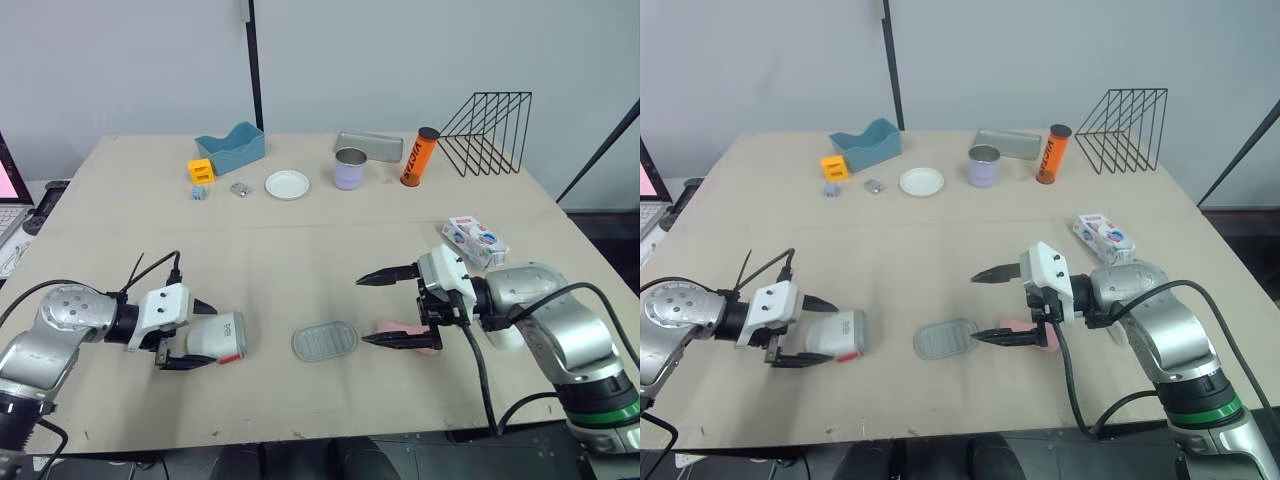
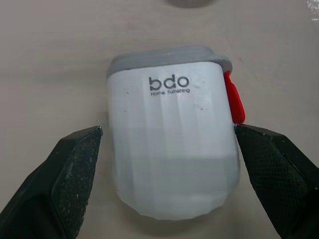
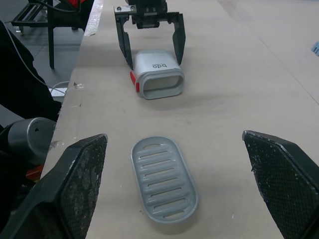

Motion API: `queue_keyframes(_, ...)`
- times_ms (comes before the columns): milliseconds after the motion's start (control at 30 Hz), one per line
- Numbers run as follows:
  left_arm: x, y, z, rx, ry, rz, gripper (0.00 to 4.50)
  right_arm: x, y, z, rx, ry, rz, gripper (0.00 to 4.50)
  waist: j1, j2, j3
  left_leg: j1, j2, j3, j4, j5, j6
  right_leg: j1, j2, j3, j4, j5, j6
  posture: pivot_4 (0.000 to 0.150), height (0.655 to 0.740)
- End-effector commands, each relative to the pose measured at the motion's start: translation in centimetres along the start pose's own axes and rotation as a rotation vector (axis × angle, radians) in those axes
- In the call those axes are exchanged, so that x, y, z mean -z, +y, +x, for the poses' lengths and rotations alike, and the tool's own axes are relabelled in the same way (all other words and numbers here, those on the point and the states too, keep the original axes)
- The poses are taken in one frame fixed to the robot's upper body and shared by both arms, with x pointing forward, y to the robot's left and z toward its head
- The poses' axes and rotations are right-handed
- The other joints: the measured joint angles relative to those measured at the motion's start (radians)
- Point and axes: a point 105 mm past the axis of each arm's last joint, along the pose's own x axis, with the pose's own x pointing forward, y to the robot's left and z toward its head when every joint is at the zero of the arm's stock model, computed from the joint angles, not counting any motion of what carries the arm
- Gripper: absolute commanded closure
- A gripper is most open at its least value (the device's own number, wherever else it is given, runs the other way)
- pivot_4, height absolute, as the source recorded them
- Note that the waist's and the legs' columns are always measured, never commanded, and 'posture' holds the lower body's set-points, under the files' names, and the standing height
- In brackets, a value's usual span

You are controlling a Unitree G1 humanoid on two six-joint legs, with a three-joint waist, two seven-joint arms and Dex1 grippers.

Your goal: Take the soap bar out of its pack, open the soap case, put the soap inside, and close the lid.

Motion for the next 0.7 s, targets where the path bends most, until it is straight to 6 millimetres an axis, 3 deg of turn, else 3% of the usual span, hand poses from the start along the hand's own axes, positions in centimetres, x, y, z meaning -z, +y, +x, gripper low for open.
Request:
queue_keyframes(33,-1.8,0.8,-1.3,-0.051,-0.036,0.046,0.01,-0.7,0.1,0.2,-0.014,-0.015,-0.035,0.0,0.0,0.0,0.0,0.0,0.0,0.0,0.0,0.0,0.0,0.0,0.0,0.0,0.0,0.0,0.0,0.15,0.7393)
queue_keyframes(267,-3.7,0.2,-2.7,-0.051,-0.078,0.019,0.01,-1.3,-0.1,-0.2,-0.007,-0.037,-0.026,0.0,0.0,0.0,0.0,0.0,0.0,0.0,0.0,0.0,0.0,0.0,0.0,0.0,0.0,0.0,0.001,0.15,0.7393)
queue_keyframes(500,-10.0,0.9,-1.5,-0.165,-0.359,0.021,0.01,-1.0,-1.2,-1.8,0.064,0.023,-0.027,0.0,0.006,0.0,0.0,0.0,-0.001,-0.001,0.002,0.0,0.0,0.001,0.0,0.0,0.0,-0.001,0.003,0.15,0.7393)
queue_keyframes(700,-9.8,-1.4,0.7,-0.074,-0.365,-0.009,0.01,-0.7,-1.8,-2.4,0.1,0.084,-0.008,0.0,-0.003,0.0,0.0,0.001,-0.001,-0.001,0.001,-0.001,-0.001,0.002,0.001,0.002,0.001,0.001,0.007,0.15,0.7393)
